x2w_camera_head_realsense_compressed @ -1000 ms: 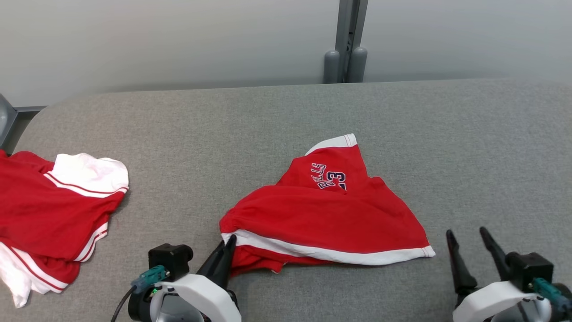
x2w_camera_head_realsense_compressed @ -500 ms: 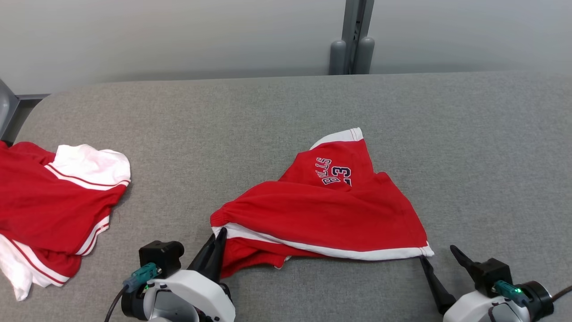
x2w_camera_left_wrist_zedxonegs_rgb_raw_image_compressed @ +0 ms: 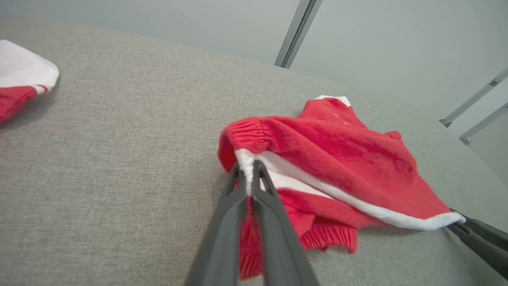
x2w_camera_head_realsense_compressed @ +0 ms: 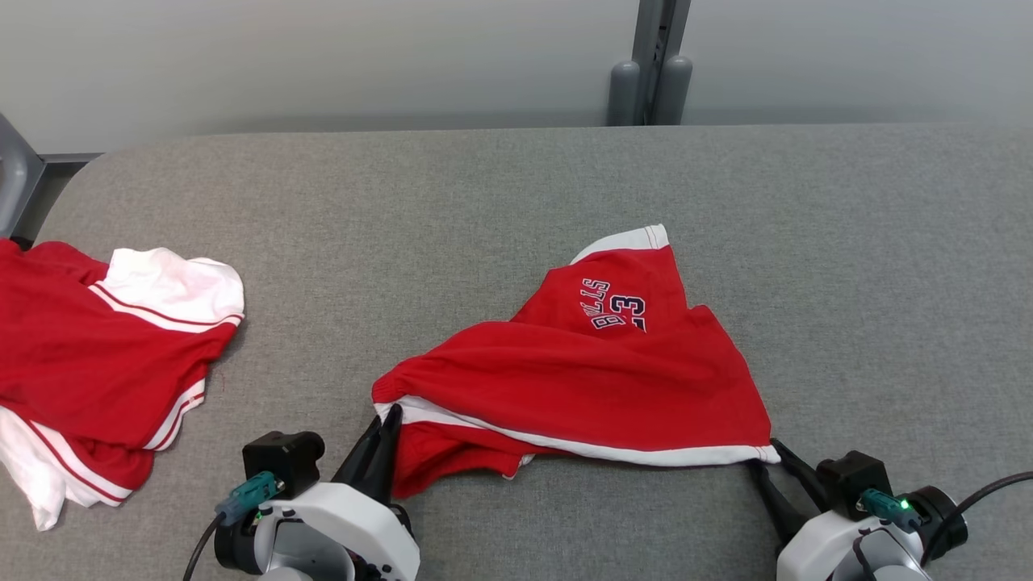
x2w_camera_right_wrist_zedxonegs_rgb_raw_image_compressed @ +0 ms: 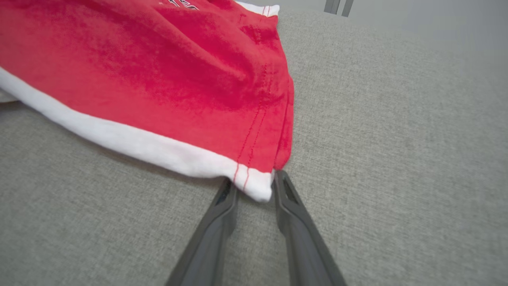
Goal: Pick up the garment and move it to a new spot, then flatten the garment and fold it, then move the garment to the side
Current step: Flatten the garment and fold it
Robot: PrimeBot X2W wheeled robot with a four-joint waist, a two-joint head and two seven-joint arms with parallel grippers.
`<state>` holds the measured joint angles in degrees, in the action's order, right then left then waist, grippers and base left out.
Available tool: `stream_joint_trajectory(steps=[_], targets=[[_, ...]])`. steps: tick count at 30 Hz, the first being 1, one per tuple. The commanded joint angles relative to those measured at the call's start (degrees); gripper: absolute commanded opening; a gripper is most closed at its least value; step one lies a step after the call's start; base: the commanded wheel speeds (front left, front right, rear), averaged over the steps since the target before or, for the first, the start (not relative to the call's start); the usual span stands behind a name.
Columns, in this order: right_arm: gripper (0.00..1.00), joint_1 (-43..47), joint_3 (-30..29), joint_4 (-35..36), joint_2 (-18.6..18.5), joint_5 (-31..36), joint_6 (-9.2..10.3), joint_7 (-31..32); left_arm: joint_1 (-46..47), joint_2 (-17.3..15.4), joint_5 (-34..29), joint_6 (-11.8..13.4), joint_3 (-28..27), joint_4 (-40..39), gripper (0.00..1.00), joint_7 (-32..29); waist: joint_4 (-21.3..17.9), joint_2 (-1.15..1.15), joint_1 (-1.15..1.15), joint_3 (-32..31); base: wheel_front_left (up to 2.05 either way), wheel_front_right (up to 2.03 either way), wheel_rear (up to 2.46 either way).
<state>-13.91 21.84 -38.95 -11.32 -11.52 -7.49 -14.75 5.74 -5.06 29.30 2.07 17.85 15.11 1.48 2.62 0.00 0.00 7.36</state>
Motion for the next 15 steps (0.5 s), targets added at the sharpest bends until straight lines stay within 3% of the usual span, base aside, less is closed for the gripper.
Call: stream_joint_trajectory(steps=[1, 4, 10, 15], targets=[[0.42, -0.62, 0.40, -0.33, -0.49, -0.57, 0.00, -0.49, 0.90, -0.41, 0.25, 0.19, -0.22, 0.11, 0.00, 0.31, 0.01, 0.00, 0.00, 0.05, 0.00, 0.00, 0.00], [0.33, -1.22, 1.34, -0.61, -0.69, -1.42, -0.01, -0.56, 0.95, -0.48, 0.36, 0.22, -0.13, 0.25, 0.00, 0.55, 0.05, 0.00, 0.00, 0.17, 0.00, 0.00, 0.00], [0.00, -1.14, 1.59, 2.52, -0.97, -3.63, -0.01, -0.56, 1.14, -0.57, 0.55, 0.40, -0.09, 0.41, 0.00, 0.99, -0.02, 0.00, 0.00, 0.20, 0.00, 0.00, 0.00], [0.00, 0.33, 0.83, 7.49, -1.92, -5.50, -0.01, -0.53, 1.39, -0.65, 0.65, 0.14, -0.37, -0.08, 0.00, 2.31, -0.35, 0.00, 0.00, -0.35, 0.00, 0.00, 0.00]])
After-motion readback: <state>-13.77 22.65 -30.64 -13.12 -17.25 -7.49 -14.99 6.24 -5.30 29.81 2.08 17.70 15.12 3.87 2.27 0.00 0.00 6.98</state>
